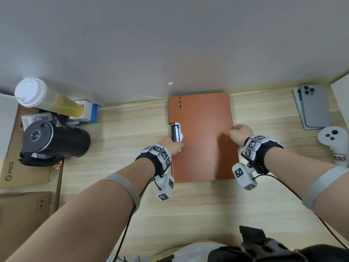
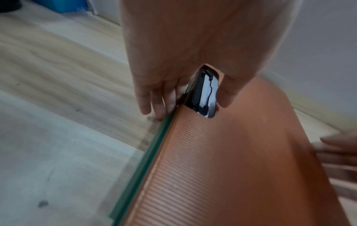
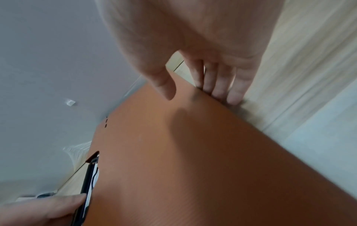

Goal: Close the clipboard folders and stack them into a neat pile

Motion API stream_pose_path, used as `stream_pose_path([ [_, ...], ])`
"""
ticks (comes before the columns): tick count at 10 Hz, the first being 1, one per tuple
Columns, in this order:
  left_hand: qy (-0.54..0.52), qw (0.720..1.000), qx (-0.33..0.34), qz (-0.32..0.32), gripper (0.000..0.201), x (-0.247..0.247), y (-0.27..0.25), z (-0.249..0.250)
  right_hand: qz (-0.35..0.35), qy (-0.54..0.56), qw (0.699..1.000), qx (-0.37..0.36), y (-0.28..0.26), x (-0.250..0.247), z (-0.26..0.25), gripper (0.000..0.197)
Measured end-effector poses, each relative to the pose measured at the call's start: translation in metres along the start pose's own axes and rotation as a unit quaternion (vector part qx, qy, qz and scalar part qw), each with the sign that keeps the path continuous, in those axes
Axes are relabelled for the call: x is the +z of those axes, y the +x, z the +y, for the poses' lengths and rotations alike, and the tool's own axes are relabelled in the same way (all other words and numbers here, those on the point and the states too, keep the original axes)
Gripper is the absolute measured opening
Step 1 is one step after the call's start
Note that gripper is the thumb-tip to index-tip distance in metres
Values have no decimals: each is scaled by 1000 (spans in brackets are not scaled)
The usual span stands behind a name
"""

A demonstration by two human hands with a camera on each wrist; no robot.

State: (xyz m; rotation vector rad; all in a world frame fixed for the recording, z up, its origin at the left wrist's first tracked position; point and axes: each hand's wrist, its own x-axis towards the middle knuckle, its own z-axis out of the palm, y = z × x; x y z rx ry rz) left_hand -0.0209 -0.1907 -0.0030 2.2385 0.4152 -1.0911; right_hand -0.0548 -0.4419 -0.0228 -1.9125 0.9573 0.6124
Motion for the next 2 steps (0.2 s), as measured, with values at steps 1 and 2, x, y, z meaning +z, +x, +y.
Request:
stream_pose_path([
  [1, -38, 999, -15, 30, 21, -4, -8, 2, 6, -3, 1000, -10, -2, -10, -1, 39],
  [2, -27, 997, 16, 68, 32, -17, -28, 10, 23, -1, 999, -41, -16, -24, -9, 51],
])
